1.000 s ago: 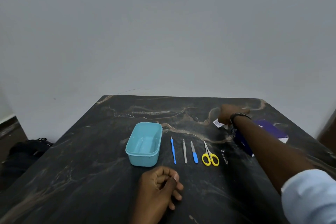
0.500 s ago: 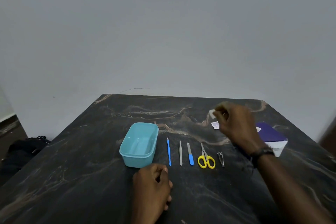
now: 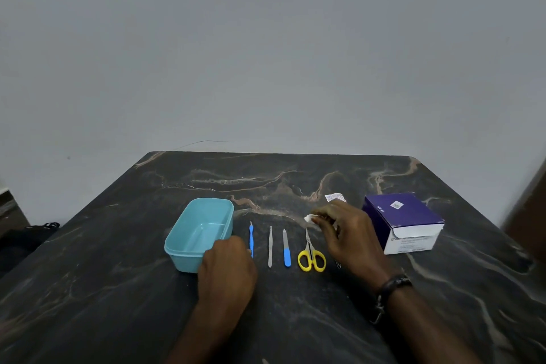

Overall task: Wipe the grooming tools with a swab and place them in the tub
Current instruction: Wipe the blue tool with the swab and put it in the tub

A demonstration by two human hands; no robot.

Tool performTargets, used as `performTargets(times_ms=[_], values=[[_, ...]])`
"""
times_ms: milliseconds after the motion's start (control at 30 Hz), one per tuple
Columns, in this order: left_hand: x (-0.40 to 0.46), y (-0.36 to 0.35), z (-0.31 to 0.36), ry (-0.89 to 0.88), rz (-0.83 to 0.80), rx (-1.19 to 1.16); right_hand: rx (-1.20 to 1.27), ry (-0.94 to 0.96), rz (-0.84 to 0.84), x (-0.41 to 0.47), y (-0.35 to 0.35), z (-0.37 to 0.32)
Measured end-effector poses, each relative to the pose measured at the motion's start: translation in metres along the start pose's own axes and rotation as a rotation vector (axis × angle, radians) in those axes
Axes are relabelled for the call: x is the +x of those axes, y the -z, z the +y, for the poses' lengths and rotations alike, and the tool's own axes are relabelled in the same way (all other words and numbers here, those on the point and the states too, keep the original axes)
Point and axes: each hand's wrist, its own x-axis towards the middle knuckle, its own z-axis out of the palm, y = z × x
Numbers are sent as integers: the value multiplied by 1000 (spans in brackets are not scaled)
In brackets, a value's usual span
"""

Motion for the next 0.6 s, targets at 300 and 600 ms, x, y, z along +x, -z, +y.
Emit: performTargets(times_ms=[300,600], values=[[6,-2,18,-118,-43,223,40,-24,-48,-3,-2,-11],[13,-4,19,-200,-26,200,43,-45,-55,-4,-2,-14]])
